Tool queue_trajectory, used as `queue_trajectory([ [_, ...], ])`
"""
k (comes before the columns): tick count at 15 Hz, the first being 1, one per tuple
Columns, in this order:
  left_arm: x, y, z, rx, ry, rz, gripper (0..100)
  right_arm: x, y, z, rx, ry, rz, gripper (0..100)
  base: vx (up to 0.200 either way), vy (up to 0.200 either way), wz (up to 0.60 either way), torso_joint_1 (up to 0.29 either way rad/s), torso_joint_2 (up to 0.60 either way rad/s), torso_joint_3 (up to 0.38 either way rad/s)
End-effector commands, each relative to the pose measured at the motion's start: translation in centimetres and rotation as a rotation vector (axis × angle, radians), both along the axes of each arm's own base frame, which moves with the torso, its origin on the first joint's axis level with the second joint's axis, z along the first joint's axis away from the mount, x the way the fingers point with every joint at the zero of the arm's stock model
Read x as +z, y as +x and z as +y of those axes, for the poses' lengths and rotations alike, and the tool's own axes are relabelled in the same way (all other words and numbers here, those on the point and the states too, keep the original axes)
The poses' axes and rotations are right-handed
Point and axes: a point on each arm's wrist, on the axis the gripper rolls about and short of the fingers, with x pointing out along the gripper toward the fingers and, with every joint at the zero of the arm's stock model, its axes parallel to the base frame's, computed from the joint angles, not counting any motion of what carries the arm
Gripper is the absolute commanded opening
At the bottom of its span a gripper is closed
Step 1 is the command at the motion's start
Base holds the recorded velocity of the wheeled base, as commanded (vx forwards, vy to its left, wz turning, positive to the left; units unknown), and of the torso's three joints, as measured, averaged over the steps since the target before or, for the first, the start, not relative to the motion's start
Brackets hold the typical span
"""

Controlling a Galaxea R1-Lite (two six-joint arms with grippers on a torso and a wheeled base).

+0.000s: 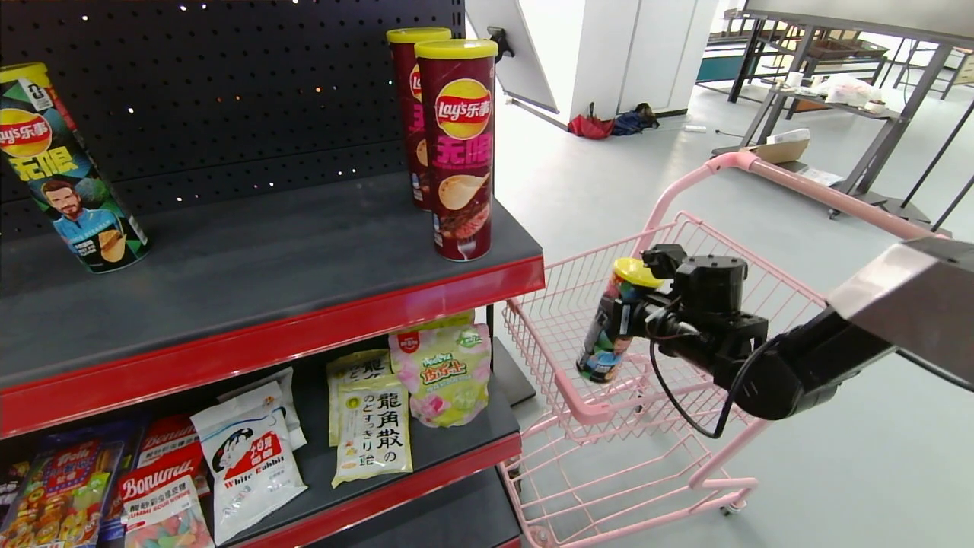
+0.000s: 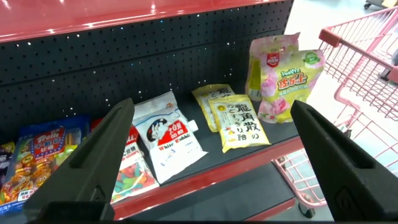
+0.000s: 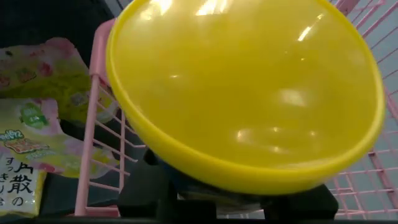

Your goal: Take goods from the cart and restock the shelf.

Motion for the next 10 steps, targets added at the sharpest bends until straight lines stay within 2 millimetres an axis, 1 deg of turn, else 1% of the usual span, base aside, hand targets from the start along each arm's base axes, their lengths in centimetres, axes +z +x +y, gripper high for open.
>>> queue_trajectory([
  [1,0.0,0.0,0.0,0.0,0.0,0.001,100,10.2,-1.0,-0.7,-0.001,0.004,-0.189,0,0.0,0.0,0.0,0.0,0.0,0.0],
  [2,0.0,0.0,0.0,0.002,0.0,0.001,100,15.1,-3.2,-1.4,-0.012,0.003,-0.205,0,0.0,0.0,0.0,0.0,0.0,0.0],
  [3,0.0,0.0,0.0,0.002,0.0,0.001,100,18.2,-6.1,-2.1,-0.047,-0.012,-0.194,0,0.0,0.0,0.0,0.0,0.0,0.0],
  [4,0.0,0.0,0.0,0.0,0.0,0.001,100,20.1,-9.4,-3.3,-0.131,-0.076,-0.148,0,0.0,0.0,0.0,0.0,0.0,0.0],
  [5,0.0,0.0,0.0,0.0,0.0,0.001,100,21.4,-13.3,-3.9,-0.134,-0.115,-0.107,0,0.0,0.0,0.0,0.0,0.0,0.0],
  [6,0.0,0.0,0.0,0.002,0.0,0.001,100,21.4,-17.3,-4.5,-0.075,-0.1,-0.072,0,0.0,0.0,0.0,0.0,0.0,0.0],
  [7,0.0,0.0,0.0,0.002,0.0,0.001,100,20.9,-20.2,-5.5,-0.071,-0.106,-0.061,0,0.0,0.0,0.0,0.0,0.0,0.0],
  [9,0.0,0.0,0.0,0.002,0.0,0.001,100,17.8,-26.6,-7.9,-0.06,-0.152,-0.046,0,0.0,0.0,0.0,0.0,0.0,0.0],
  [10,0.0,0.0,0.0,0.002,0.0,0.001,100,16.6,-29.0,-9.0,-0.044,-0.184,-0.054,0,0.0,0.0,0.0,0.0,0.0,0.0],
])
